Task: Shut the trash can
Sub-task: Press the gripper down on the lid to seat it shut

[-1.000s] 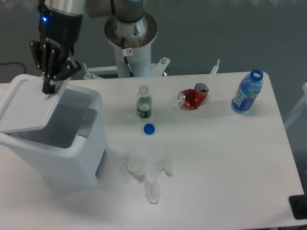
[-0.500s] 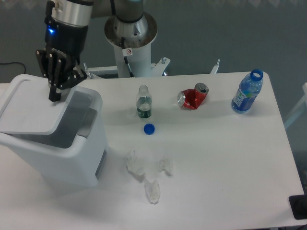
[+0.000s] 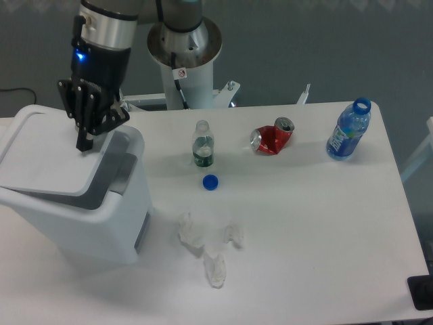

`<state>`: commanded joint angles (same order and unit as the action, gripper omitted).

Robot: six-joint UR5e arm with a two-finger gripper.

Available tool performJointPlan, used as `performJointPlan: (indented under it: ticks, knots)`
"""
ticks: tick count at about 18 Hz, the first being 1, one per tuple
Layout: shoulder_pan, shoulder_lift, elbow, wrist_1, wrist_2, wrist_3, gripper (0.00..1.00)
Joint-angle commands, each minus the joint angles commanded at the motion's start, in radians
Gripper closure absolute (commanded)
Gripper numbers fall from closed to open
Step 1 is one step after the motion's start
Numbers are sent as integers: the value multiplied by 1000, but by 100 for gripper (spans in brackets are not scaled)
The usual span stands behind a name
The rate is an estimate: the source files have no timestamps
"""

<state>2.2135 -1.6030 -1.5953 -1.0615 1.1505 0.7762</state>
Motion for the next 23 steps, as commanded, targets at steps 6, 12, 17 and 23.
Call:
performJointPlan:
  ticks: [6, 12, 17, 23]
  knots:
    - [12, -15, 0, 0, 2, 0, 90]
    - [17, -21, -5, 0, 0, 0, 90]
    - [20, -31, -5, 0, 0, 0, 90]
    - [21, -34, -9, 0, 0, 0, 90]
